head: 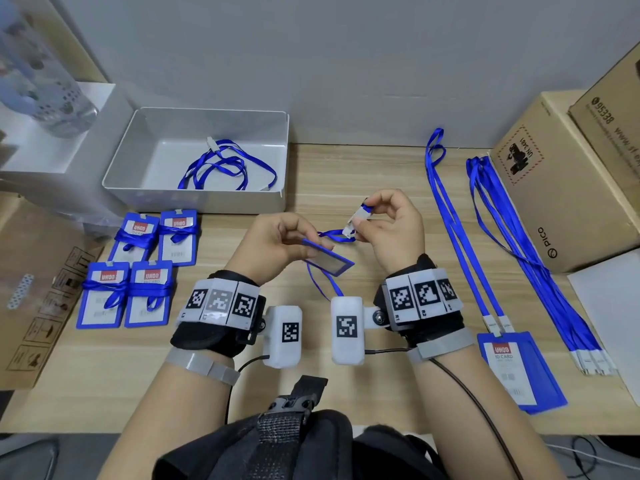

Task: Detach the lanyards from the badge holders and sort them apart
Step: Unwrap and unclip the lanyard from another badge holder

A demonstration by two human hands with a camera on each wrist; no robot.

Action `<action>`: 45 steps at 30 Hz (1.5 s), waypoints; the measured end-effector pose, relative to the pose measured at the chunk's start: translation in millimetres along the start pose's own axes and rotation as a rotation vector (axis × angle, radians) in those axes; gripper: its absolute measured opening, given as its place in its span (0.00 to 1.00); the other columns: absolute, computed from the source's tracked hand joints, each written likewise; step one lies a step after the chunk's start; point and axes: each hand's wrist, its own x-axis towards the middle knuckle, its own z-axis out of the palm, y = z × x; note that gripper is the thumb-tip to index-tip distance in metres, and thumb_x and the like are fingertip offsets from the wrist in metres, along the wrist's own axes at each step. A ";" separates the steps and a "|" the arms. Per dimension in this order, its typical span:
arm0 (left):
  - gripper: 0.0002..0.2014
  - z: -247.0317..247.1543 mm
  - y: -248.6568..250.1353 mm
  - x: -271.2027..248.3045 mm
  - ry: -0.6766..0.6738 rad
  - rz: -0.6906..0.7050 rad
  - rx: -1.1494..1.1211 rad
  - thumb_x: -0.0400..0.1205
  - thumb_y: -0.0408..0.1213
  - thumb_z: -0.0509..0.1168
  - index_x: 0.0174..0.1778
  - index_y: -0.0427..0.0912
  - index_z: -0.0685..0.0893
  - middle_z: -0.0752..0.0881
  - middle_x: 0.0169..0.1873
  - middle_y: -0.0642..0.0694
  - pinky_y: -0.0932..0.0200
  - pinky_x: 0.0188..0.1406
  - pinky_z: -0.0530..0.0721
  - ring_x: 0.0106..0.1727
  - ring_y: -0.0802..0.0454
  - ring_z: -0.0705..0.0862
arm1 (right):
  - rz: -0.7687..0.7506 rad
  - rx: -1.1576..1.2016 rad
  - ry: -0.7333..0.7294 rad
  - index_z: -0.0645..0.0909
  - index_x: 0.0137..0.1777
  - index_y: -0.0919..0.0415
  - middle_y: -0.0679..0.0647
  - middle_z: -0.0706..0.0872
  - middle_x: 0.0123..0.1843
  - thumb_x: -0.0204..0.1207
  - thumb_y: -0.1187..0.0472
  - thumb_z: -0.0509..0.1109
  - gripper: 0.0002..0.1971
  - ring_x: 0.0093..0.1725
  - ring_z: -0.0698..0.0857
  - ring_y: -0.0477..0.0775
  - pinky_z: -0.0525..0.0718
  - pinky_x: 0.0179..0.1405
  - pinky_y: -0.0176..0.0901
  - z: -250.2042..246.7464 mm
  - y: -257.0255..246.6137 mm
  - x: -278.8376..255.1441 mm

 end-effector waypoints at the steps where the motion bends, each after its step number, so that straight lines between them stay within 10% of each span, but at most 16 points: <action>1: 0.15 -1.5 -0.5 0.7 -0.006 0.005 0.013 0.70 0.13 0.66 0.33 0.39 0.80 0.90 0.29 0.54 0.67 0.42 0.86 0.38 0.60 0.88 | 0.004 0.012 0.003 0.74 0.38 0.51 0.49 0.80 0.40 0.67 0.78 0.69 0.18 0.32 0.84 0.52 0.83 0.29 0.35 -1.8 -1.4 0.7; 4: 0.17 -7.2 -7.6 4.1 -0.031 -0.015 0.060 0.71 0.15 0.67 0.37 0.44 0.81 0.89 0.36 0.55 0.63 0.44 0.84 0.38 0.57 0.85 | 0.002 0.078 -0.077 0.76 0.42 0.53 0.49 0.80 0.42 0.70 0.78 0.67 0.16 0.30 0.84 0.38 0.79 0.28 0.27 -4.4 -9.9 1.5; 7: 0.19 -5.9 -10.1 9.9 -0.098 -0.018 0.248 0.71 0.18 0.69 0.41 0.51 0.83 0.77 0.64 0.57 0.63 0.43 0.82 0.35 0.51 0.79 | -0.048 0.091 -0.241 0.78 0.46 0.54 0.54 0.82 0.47 0.71 0.77 0.65 0.16 0.34 0.84 0.38 0.78 0.32 0.25 -1.3 -21.9 0.8; 10: 0.24 2.1 -7.1 19.1 -0.235 0.006 0.404 0.71 0.17 0.69 0.53 0.53 0.83 0.69 0.62 0.62 0.71 0.40 0.79 0.31 0.66 0.78 | -0.103 0.102 -0.422 0.79 0.47 0.52 0.47 0.86 0.44 0.67 0.71 0.66 0.14 0.41 0.83 0.52 0.84 0.39 0.33 5.0 -32.3 -1.7; 16: 0.33 -11.8 -18.3 32.5 -0.203 -0.197 0.570 0.75 0.22 0.67 0.76 0.44 0.67 0.71 0.71 0.47 0.68 0.52 0.72 0.56 0.47 0.78 | -0.175 0.210 -0.399 0.80 0.45 0.52 0.40 0.89 0.38 0.69 0.71 0.65 0.13 0.41 0.85 0.38 0.80 0.39 0.27 4.7 -45.2 0.5; 20: 0.29 -47.8 -20.3 29.5 -0.026 -0.253 0.363 0.75 0.23 0.68 0.71 0.48 0.72 0.76 0.68 0.43 0.49 0.61 0.82 0.57 0.41 0.82 | -0.065 0.112 -0.191 0.79 0.40 0.52 0.50 0.84 0.38 0.68 0.69 0.68 0.09 0.35 0.81 0.40 0.74 0.29 0.22 -3.7 -27.3 12.0; 25: 0.27 -81.4 22.8 46.8 0.110 -0.017 0.148 0.75 0.21 0.67 0.63 0.53 0.72 0.83 0.55 0.42 0.51 0.56 0.85 0.51 0.49 0.85 | -0.053 -0.108 -0.057 0.82 0.40 0.44 0.49 0.84 0.39 0.73 0.70 0.67 0.16 0.33 0.75 0.53 0.78 0.39 0.39 20.3 -8.4 30.7; 33: 0.35 -162.2 95.6 97.8 0.340 0.374 0.241 0.70 0.29 0.68 0.73 0.51 0.66 0.74 0.71 0.45 0.43 0.61 0.83 0.47 0.43 0.81 | -0.287 -0.105 -0.035 0.82 0.49 0.46 0.43 0.84 0.46 0.74 0.70 0.65 0.16 0.29 0.74 0.34 0.72 0.35 0.22 104.1 -74.2 83.4; 36: 0.33 -186.5 80.8 111.3 0.391 0.309 0.328 0.71 0.27 0.70 0.73 0.46 0.70 0.70 0.75 0.39 0.56 0.56 0.85 0.52 0.47 0.80 | -0.199 -0.175 -0.139 0.82 0.57 0.53 0.49 0.83 0.58 0.74 0.71 0.65 0.17 0.40 0.79 0.34 0.79 0.49 0.26 132.9 -62.1 103.1; 39: 0.26 -195.6 43.6 109.8 0.415 0.090 0.417 0.72 0.24 0.71 0.66 0.45 0.78 0.62 0.80 0.42 0.69 0.53 0.77 0.68 0.57 0.72 | -0.001 -0.284 -0.257 0.82 0.58 0.49 0.55 0.80 0.65 0.70 0.67 0.69 0.18 0.60 0.82 0.55 0.78 0.67 0.53 154.9 -29.3 111.3; 42: 0.19 -191.0 7.7 96.6 0.473 -0.013 0.318 0.72 0.24 0.72 0.54 0.46 0.80 0.78 0.62 0.44 0.77 0.39 0.77 0.41 0.77 0.80 | 0.138 -0.241 -0.279 0.81 0.60 0.52 0.54 0.79 0.64 0.70 0.64 0.72 0.18 0.59 0.83 0.58 0.80 0.63 0.49 157.5 -8.6 101.8; 45: 0.15 -175.7 -10.2 86.2 0.393 -0.072 0.069 0.72 0.23 0.70 0.46 0.46 0.80 0.86 0.45 0.48 0.73 0.34 0.84 0.29 0.69 0.84 | 0.197 -0.143 -0.279 0.76 0.64 0.61 0.53 0.80 0.56 0.72 0.65 0.72 0.20 0.54 0.81 0.50 0.79 0.57 0.37 148.7 1.2 87.0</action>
